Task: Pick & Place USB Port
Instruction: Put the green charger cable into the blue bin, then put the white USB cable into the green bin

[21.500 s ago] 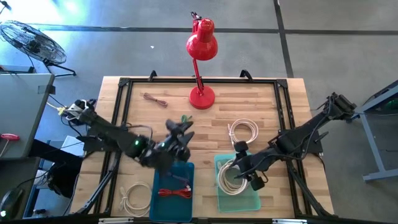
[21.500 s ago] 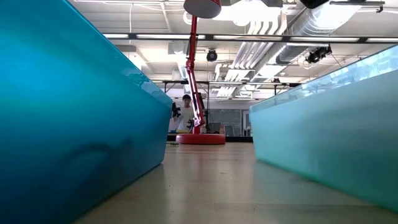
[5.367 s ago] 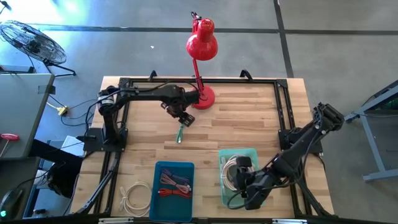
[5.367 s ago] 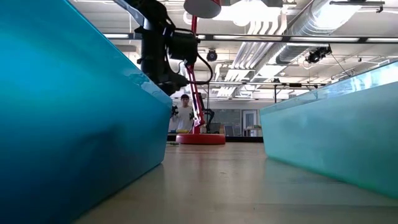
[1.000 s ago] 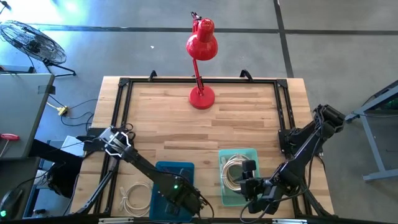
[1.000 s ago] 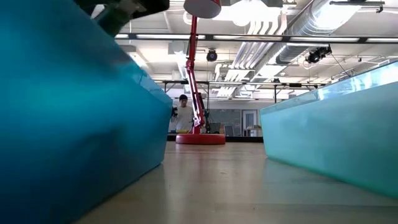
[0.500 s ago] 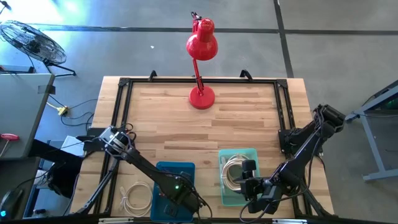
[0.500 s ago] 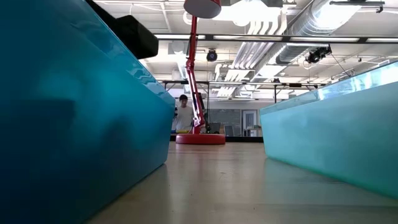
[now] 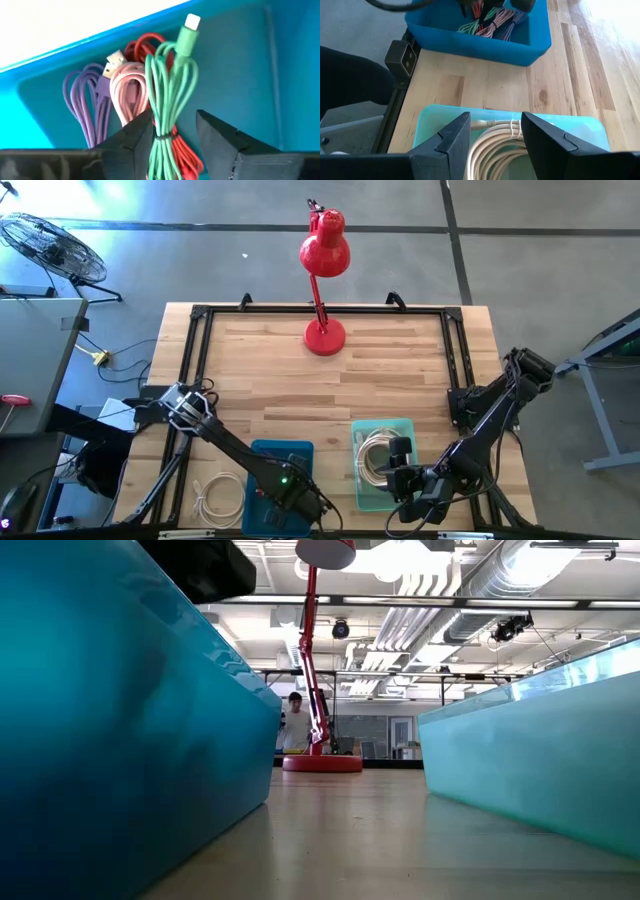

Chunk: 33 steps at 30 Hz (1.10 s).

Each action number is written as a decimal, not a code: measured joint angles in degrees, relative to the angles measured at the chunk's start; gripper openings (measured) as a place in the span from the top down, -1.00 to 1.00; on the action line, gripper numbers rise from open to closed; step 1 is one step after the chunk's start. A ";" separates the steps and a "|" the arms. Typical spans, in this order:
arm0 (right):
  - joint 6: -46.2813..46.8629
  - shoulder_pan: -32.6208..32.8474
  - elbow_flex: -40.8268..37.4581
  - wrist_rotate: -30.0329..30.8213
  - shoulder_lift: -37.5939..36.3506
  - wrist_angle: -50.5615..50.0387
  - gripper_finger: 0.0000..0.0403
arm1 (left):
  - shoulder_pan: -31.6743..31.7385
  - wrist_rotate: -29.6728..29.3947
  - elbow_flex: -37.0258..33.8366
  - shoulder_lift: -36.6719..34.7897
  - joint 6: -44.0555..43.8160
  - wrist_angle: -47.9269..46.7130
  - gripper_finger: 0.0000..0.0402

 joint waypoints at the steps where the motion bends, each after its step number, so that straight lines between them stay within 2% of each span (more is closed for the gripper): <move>1: 0.00 -0.01 0.00 0.01 0.00 0.00 0.16 | 0.00 0.56 0.78 0.00 0.03 -1.01 0.25; 6: -0.02 0.00 0.00 0.01 0.00 -0.02 0.16 | -0.02 1.05 6.24 0.00 -1.18 -7.59 0.12; 10: -0.02 0.00 -0.01 -0.01 0.00 -0.18 0.16 | -0.04 0.89 11.05 -0.02 -6.73 -17.14 0.09; 13: -0.02 0.00 0.00 0.02 0.00 -0.87 0.16 | -1.04 -2.74 13.35 -0.04 -12.01 -24.52 0.09; 17: -0.04 0.00 -0.02 0.03 -0.02 -2.02 0.16 | -3.24 -7.03 13.30 -1.60 -8.08 -23.78 0.09; 24: -2.28 0.00 -0.02 0.06 -0.02 -2.60 0.16 | -8.33 -8.13 13.25 -2.09 1.03 -23.61 0.09; 28: -3.76 0.00 -0.02 0.05 -0.02 -2.62 0.16 | -12.35 -6.33 13.27 -2.08 0.69 -23.56 0.08; 33: -4.98 0.00 -0.02 1.01 -0.02 -2.60 0.16 | -16.81 -6.17 13.27 -2.05 -9.25 -23.56 0.08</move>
